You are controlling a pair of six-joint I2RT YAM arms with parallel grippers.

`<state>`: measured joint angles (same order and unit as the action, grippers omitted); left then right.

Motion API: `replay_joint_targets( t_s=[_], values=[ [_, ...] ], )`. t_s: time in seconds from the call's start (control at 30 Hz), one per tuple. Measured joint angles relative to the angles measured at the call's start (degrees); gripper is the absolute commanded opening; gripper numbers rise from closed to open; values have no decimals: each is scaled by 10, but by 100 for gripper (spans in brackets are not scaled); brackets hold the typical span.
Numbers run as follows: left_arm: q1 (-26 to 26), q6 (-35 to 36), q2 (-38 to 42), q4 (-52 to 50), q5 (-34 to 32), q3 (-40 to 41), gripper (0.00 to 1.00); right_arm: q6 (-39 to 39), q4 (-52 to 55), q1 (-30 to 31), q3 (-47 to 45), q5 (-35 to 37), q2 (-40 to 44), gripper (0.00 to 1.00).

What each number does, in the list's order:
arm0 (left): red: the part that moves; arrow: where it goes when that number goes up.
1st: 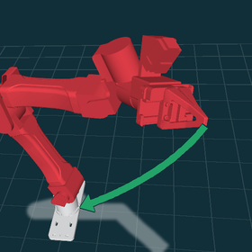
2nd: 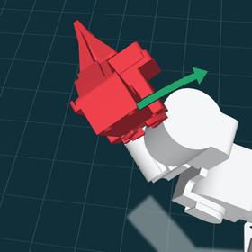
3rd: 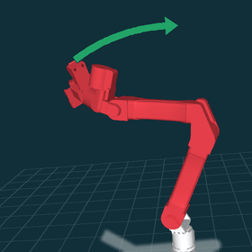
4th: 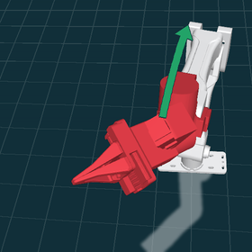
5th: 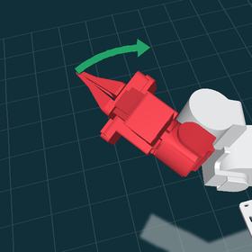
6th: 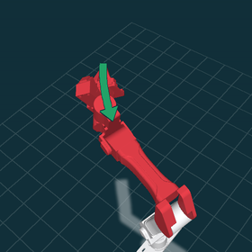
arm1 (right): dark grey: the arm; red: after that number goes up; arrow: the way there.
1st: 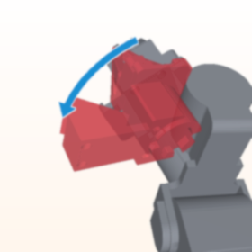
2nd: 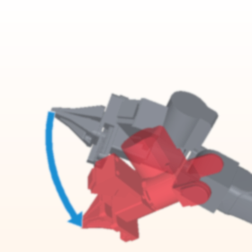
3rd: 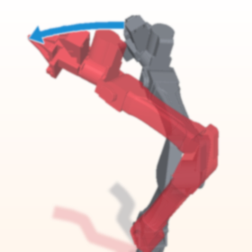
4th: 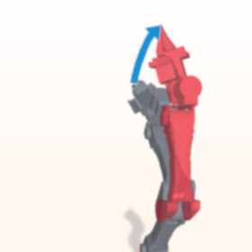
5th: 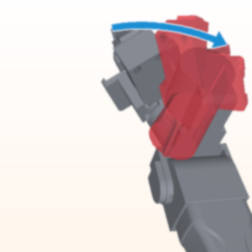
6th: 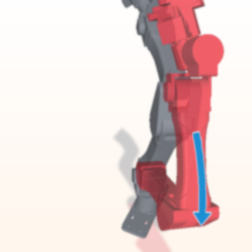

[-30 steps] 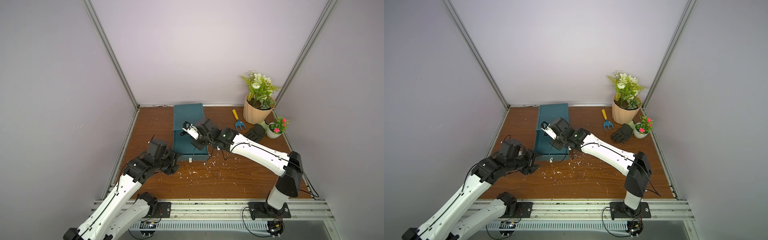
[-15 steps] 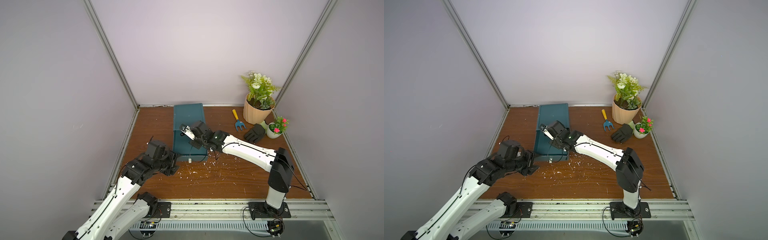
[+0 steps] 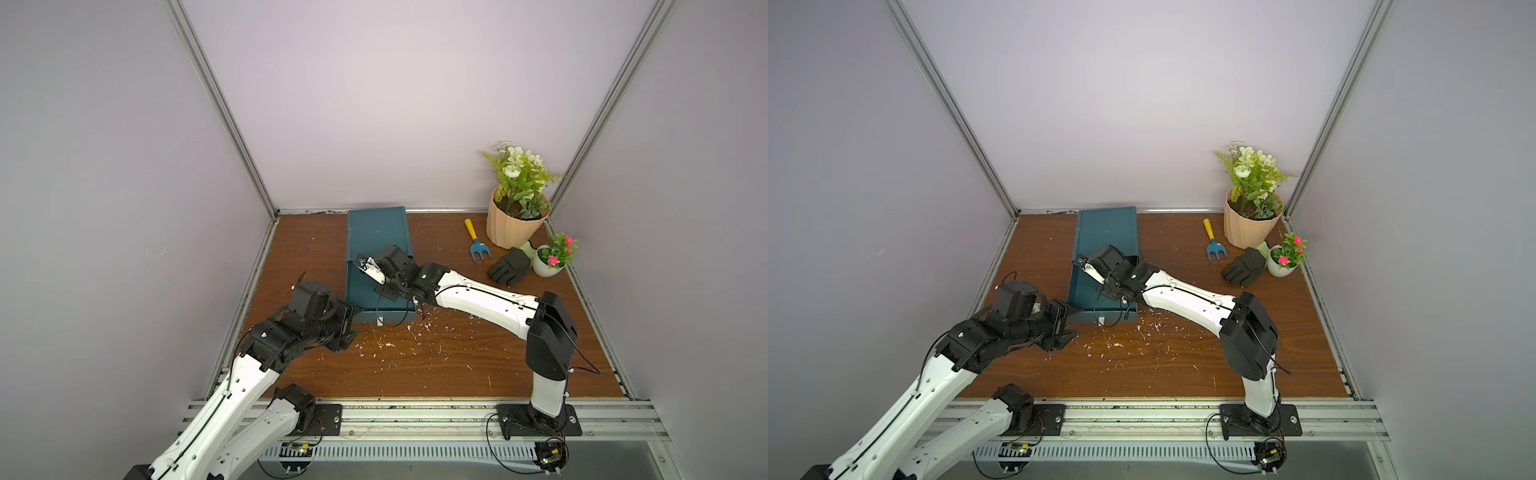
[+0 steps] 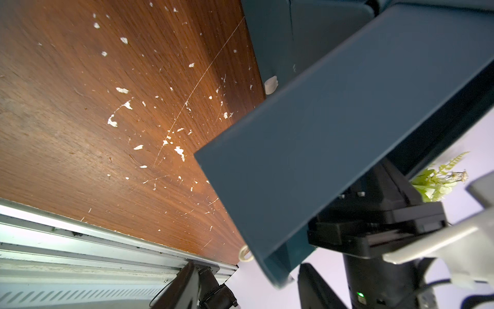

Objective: Take the keys out of the drawer
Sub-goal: Pick up the key from the drawer.

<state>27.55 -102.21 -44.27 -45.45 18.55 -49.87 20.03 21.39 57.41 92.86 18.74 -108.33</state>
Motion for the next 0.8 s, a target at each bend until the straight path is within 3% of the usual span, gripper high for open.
replay_joint_targets(
  t_s=[0.37,0.8],
  values=[
    [-7,17,-17,11,-17,-37,61,-3,62,-1,16,-103,10,2],
    [-9,106,-29,19,-61,-99,61,-3,41,-3,61,-5,10,1]
  ],
)
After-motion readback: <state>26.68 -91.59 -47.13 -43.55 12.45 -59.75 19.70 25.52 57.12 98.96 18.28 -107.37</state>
